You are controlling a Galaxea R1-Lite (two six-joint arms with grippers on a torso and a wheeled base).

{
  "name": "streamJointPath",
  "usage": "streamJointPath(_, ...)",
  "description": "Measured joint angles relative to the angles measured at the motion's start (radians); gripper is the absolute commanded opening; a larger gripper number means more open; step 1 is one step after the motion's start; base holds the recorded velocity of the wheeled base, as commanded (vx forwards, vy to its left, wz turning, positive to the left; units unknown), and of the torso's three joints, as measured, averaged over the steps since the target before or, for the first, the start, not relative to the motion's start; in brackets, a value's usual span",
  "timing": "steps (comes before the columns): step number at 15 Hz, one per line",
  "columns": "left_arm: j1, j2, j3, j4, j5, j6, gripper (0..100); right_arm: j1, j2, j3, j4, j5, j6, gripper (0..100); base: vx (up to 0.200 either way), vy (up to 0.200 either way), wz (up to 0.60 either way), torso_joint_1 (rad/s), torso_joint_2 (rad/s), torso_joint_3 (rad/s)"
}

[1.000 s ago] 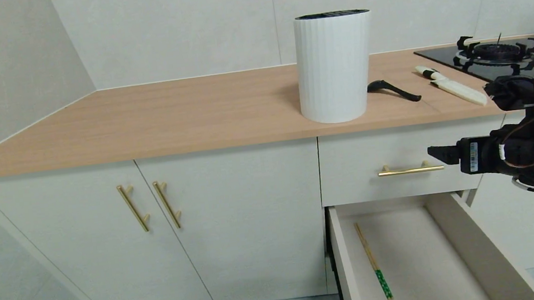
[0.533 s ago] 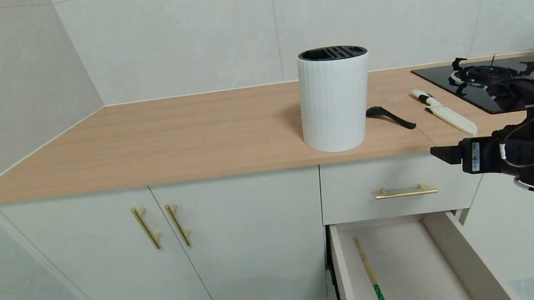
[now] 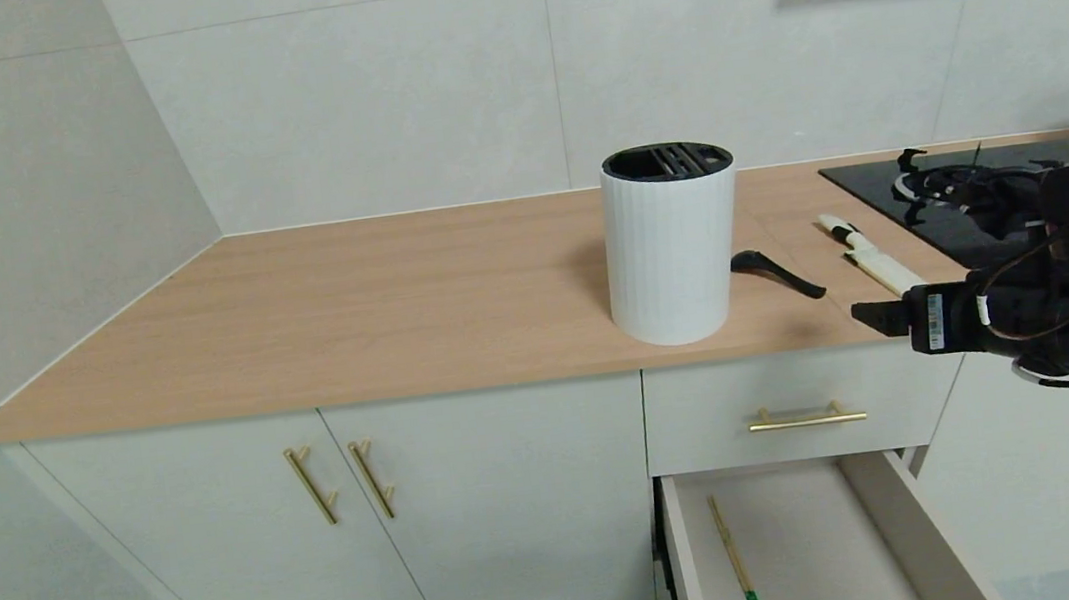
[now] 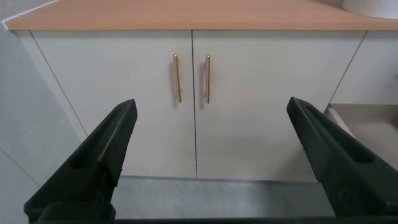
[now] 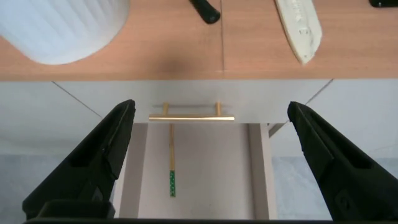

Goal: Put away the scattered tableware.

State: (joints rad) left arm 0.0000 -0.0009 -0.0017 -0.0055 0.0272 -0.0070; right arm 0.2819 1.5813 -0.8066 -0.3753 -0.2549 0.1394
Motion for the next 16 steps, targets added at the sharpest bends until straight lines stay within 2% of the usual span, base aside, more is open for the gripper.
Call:
streamJointPath(3, 0.000, 0.000, 0.000, 0.000, 0.000, 0.000, 100, -0.030, 0.043, -0.009, -0.086, 0.032, -0.063, 100, 0.000, 0.000, 0.00, 0.000, 0.00, 0.000)
streamJointPath(5, 0.000, 0.000, 0.000, 0.000, 0.001, 0.000, 100, -0.070, 0.090, -0.057, -0.115, 0.111, -0.095, 100, 0.000, 0.000, 0.00, 0.000, 0.00, 0.000)
streamJointPath(12, 0.000, 0.000, 0.000, 0.000, 0.001, 0.001, 100, -0.138, 0.330, -0.435, 0.007, 0.334, -0.183, 100, 0.000, 0.000, 0.00, 0.000, 0.00, 0.000)
streamJointPath(16, 0.000, 0.000, 0.000, 0.000, 0.000, 0.000, 100, -0.141, 0.476, -0.548, 0.020, 0.392, -0.210, 100, 0.000, 0.000, 0.00, 0.000, 0.00, 0.000)
